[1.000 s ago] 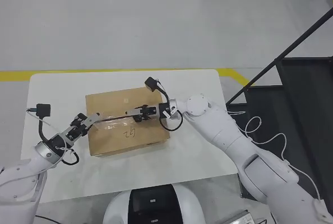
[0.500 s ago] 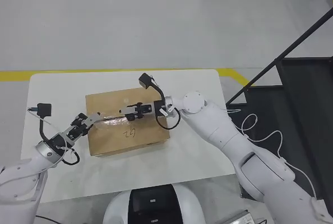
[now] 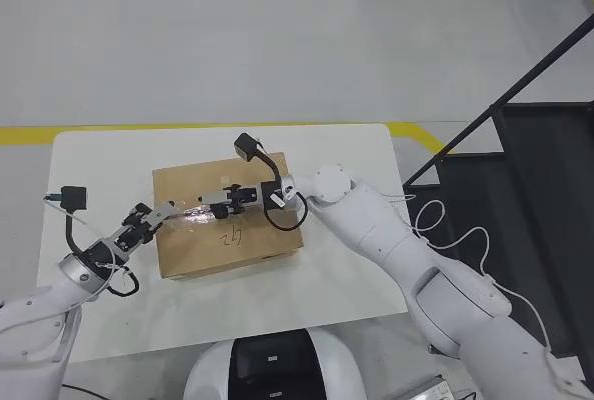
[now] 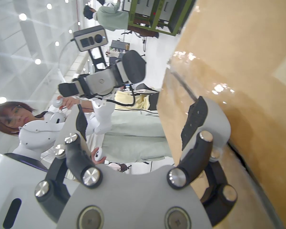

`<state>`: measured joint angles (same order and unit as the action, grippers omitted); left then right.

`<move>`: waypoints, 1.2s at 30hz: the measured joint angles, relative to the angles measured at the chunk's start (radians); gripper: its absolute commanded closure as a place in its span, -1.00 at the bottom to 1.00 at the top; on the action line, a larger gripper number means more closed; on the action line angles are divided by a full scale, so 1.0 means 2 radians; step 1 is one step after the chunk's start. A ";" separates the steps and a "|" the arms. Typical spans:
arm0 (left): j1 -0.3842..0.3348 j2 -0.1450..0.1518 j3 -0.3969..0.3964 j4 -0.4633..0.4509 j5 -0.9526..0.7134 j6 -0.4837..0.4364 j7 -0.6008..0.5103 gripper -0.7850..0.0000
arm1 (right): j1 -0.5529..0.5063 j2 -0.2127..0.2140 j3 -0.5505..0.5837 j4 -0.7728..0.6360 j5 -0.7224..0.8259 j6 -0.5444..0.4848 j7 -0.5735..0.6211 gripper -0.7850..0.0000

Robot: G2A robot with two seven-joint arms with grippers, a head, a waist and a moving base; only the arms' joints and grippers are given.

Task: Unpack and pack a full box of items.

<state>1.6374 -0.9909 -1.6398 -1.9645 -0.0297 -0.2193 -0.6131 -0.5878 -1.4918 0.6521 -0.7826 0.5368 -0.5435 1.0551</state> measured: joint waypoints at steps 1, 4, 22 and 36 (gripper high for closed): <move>0.000 0.000 -0.001 0.000 -0.002 -0.001 0.000 -1.00 | 0.002 -0.002 -0.002 0.002 0.003 0.000 0.003 -1.00; 0.004 0.000 -0.008 0.002 -0.010 -0.005 0.002 -1.00 | 0.010 -0.012 -0.011 0.016 0.000 0.004 0.010 -1.00; 0.049 -0.002 -0.051 -0.013 -0.030 -0.009 0.010 -1.00 | 0.054 -0.070 -0.030 0.106 0.029 -0.046 0.038 -1.00; -0.005 -0.004 0.020 0.009 -0.051 -0.026 -0.051 -1.00 | 0.011 0.009 0.101 0.050 0.021 -0.056 0.053 -1.00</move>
<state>1.6270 -0.9987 -1.5992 -1.9465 -0.1325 -0.2720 -0.7150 -0.5666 -1.4731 0.8531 -0.6818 0.5779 -0.6562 1.1609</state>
